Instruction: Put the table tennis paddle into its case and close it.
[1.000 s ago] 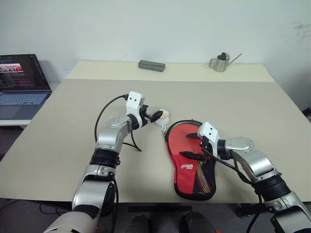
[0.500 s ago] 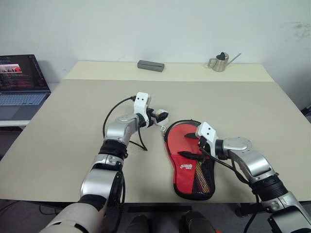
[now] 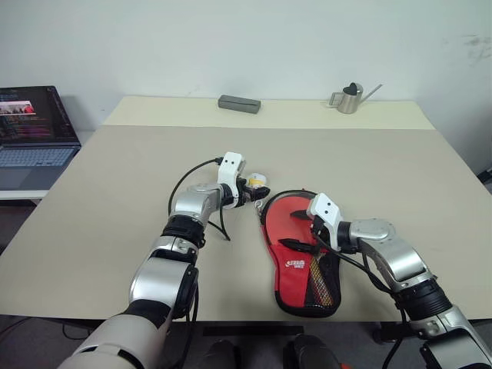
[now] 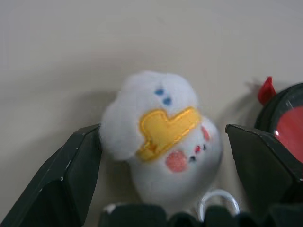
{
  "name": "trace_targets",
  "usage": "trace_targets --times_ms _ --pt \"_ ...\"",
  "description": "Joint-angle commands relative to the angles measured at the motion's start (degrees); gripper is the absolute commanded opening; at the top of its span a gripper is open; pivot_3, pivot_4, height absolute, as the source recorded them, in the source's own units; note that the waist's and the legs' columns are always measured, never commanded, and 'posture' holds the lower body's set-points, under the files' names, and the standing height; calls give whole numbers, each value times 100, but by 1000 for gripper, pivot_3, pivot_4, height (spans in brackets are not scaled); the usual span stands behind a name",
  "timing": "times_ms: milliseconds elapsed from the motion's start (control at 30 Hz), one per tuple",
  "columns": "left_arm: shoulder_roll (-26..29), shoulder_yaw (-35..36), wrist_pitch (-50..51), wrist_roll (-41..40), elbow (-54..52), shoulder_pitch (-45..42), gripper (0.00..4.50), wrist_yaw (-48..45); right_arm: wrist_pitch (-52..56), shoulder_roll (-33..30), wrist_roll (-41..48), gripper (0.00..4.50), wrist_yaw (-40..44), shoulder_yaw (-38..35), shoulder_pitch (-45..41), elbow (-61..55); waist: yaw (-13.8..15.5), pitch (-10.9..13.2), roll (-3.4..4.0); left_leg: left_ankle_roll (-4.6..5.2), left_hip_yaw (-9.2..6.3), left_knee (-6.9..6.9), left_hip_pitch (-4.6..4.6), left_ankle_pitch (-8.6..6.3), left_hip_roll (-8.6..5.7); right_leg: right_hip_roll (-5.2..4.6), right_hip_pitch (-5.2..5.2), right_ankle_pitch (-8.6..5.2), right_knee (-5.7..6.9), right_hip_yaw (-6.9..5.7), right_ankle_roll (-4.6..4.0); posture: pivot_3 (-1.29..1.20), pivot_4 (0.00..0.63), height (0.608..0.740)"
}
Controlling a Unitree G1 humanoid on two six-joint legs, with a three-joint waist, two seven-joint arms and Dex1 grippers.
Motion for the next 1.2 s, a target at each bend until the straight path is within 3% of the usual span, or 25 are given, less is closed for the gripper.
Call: trace_targets --times_ms 33,67,133,400,500,867,1200 --pt "38 -30 -173 75 11 -210 4414 -118 224 -95 -63 4500 -53 -11 145 -119 3 0 0 0 0 0 0 0 0 0 0 0 0 0 0 0 150 740" --pt "44 -47 -199 106 28 -212 4414 -153 258 -94 -48 4500 -67 -26 154 -144 4 0 0 0 0 0 0 0 0 -1 0 0 0 0 0 0 150 740" --pt "55 -107 -266 183 45 -193 3824 -218 265 -98 -55 4500 -103 -54 180 -193 5 0 0 0 -1 0 0 0 0 0 0 0 0 -1 0 0 150 740" --pt "24 -279 -370 302 -145 -13 991 -465 533 -137 -125 4500 -244 -23 253 -14 8 0 0 0 -1 0 0 0 -1 0 0 0 1 -1 0 0 150 740" --pt "32 -299 -363 302 -200 16 245 -597 556 -154 -149 4500 -198 24 318 200 11 -2 -2 0 -1 0 0 0 -1 0 2 0 1 -1 0 0 150 740" --pt "29 -520 -601 522 -14 -21 170 -727 414 -71 -245 4500 -195 119 391 492 14 -17 -10 0 -1 0 24 0 -2 0 24 0 0 -2 1 0 150 740" --pt "-253 -609 -1808 999 1497 -777 170 -363 470 49 -264 4500 -233 200 329 613 10 -40 -27 2 -3 -5 100 -1 -3 0 105 -2 -12 -6 8 0 150 740"
